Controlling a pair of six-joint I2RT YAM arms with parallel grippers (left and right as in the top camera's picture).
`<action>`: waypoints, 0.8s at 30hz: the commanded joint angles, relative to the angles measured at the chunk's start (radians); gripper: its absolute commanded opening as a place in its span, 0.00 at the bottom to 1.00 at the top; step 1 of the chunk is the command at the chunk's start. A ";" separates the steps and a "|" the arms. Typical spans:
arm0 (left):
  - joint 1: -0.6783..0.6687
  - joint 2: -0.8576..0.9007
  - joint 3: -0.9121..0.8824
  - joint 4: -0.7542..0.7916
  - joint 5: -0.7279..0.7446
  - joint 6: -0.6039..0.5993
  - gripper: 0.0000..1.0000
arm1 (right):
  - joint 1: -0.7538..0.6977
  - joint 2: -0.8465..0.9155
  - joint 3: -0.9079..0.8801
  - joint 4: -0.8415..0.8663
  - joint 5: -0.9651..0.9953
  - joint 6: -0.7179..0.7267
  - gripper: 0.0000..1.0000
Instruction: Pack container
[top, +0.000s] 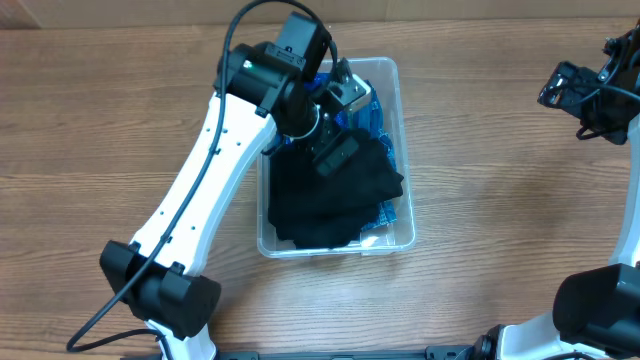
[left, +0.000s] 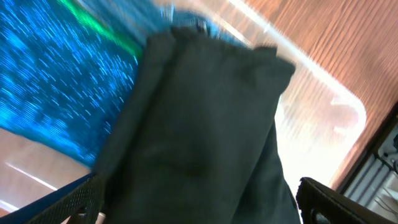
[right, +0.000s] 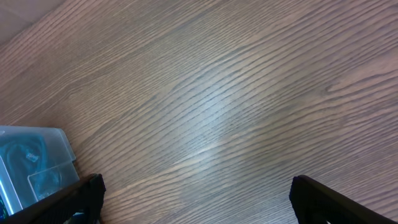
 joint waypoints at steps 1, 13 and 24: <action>0.002 0.034 -0.111 0.012 -0.014 -0.077 0.97 | -0.001 -0.005 -0.002 0.006 -0.005 0.003 1.00; 0.007 0.082 -0.401 0.137 -0.063 -0.115 0.86 | -0.001 -0.005 -0.002 0.005 -0.005 0.003 1.00; 0.038 0.028 -0.092 0.113 -0.189 -0.169 1.00 | 0.006 -0.005 -0.002 0.006 -0.023 -0.027 1.00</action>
